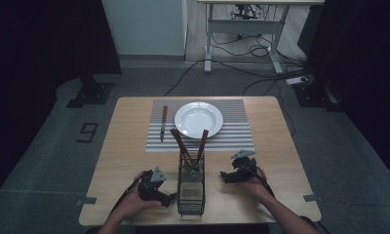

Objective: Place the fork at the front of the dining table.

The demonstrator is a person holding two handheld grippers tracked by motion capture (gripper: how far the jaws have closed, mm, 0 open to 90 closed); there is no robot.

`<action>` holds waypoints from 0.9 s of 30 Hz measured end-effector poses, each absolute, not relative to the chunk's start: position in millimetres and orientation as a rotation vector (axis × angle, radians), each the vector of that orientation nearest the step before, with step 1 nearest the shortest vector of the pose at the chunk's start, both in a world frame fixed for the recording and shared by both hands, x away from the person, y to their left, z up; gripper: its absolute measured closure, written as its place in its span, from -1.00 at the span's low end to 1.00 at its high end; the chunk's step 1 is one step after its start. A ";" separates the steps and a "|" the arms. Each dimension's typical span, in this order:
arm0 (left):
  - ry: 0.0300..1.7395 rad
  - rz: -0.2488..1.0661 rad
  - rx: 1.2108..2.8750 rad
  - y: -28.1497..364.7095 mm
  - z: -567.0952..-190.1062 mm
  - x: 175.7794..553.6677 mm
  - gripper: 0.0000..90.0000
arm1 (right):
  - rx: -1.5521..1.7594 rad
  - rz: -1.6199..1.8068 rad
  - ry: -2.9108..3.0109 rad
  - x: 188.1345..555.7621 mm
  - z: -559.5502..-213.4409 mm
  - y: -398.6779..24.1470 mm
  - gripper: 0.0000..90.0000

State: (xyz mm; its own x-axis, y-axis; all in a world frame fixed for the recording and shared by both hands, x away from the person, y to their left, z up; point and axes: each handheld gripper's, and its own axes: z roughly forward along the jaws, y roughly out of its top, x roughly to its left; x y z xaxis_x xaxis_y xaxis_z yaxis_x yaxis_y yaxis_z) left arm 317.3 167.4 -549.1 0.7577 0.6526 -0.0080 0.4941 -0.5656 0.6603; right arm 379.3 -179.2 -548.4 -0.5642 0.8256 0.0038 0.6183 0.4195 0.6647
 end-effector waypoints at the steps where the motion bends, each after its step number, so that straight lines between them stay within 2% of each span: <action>1: 0.854 0.312 2.291 167.5 -549.1 317.3 -1.00 | 1.244 0.896 2.359 379.5 -548.0 -179.2 -0.86; 16: 0.851 0.310 2.291 167.3 -549.1 317.5 -1.00 | 1.327 0.914 2.374 380.1 -536.1 -186.8 -0.77; 27: 0.851 0.311 2.292 166.7 -549.1 317.2 -1.00 | 1.257 1.153 2.280 367.1 -504.7 -201.3 -0.71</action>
State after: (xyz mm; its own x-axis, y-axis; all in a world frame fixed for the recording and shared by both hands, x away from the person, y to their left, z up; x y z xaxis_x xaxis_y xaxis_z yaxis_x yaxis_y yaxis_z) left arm 317.2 166.7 -549.1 0.7595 0.6505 -0.0074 0.4924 -0.5675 0.6599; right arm 367.1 -201.3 -504.7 -0.5755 0.8093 0.1179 0.5745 0.2974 0.7626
